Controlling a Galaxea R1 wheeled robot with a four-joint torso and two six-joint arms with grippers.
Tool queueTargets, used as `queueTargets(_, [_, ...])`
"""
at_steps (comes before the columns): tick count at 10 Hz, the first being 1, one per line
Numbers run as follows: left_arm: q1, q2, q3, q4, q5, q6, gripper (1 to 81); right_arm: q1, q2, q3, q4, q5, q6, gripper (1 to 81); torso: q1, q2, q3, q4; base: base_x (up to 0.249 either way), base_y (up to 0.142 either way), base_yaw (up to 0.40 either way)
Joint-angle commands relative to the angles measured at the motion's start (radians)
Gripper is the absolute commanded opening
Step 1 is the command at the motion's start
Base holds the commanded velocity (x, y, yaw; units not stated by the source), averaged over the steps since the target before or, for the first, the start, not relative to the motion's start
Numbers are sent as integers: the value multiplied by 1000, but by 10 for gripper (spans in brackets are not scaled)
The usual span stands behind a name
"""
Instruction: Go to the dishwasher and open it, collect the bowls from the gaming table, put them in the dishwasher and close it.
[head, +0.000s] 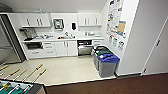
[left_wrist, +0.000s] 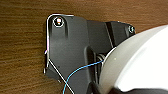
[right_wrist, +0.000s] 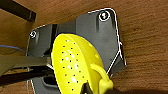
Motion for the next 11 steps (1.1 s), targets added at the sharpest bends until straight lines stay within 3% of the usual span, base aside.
queueTargets(1, [-34, -26, 12, 13, 40, 8, 10, 33, -26, -1, -16, -33, -2, 10, 0, 0, 0, 0, 191, 0, 0])
queueTargets(11, [-34, -26, 10, 13, 40, 8, 10, 35, -23, -5, -19, -33, -4, 10, 0, 0, 0, 0, 191, 0, 0])
